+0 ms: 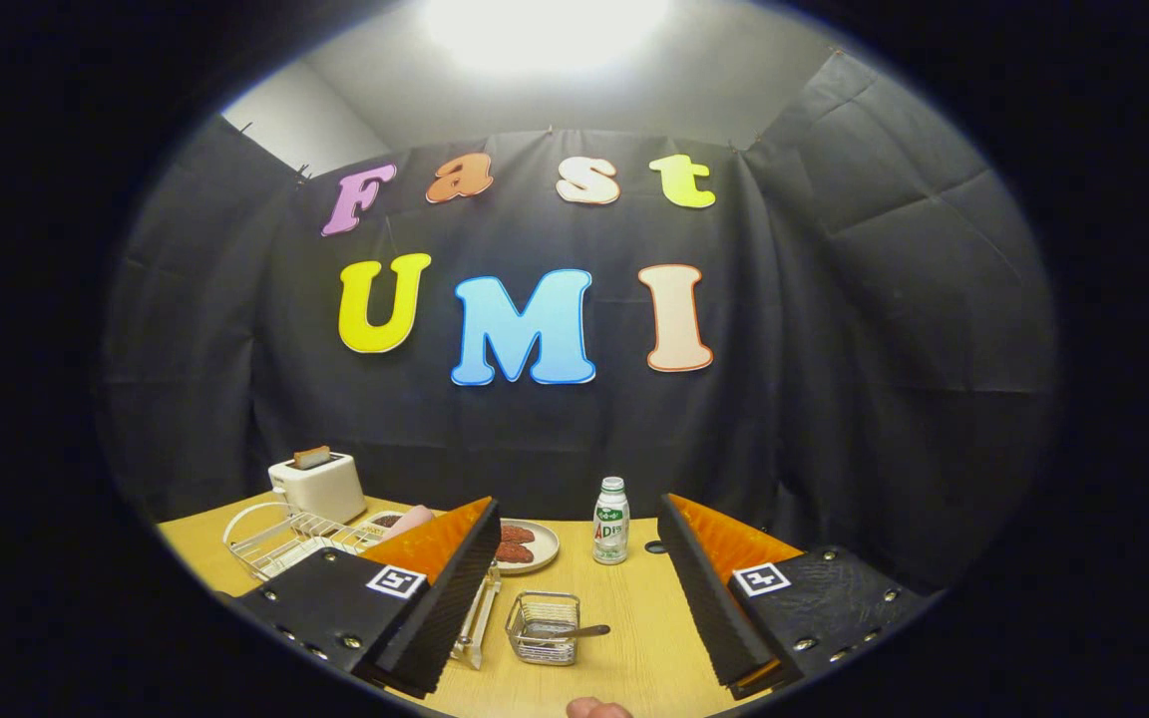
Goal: Take the plate from the dish rack, then take the spoon from the basket and place it into the plate.
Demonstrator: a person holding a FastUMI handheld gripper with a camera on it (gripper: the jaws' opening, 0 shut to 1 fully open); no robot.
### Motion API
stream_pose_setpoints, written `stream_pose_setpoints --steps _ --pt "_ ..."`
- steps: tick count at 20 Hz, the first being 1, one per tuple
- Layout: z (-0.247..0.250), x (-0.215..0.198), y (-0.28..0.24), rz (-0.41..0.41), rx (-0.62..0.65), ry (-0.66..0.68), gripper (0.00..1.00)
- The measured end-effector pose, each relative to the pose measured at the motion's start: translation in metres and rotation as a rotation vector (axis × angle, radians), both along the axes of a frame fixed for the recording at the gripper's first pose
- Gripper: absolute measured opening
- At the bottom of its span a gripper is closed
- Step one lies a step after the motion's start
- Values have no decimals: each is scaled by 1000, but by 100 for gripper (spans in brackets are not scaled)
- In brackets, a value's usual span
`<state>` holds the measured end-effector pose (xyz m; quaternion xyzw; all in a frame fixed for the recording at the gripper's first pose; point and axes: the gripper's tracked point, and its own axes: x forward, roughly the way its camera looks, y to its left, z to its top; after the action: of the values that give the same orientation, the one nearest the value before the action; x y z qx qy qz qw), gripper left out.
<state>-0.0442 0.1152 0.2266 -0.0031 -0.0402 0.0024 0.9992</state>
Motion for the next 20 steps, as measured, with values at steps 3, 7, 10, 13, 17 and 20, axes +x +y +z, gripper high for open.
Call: stream_pose_setpoints --steps 3,7,10,13,17,20 --pt "16 8 28 7 -27 18 96" --pt "28 17 64 39 -14 62 96" --pt "21 29 84 27 -35 135 96" --pt "10 42 113 55 -45 260 96" --pt "-4 61 142 58 -69 383 96" --pt "-15 74 153 21 -79 452 96"
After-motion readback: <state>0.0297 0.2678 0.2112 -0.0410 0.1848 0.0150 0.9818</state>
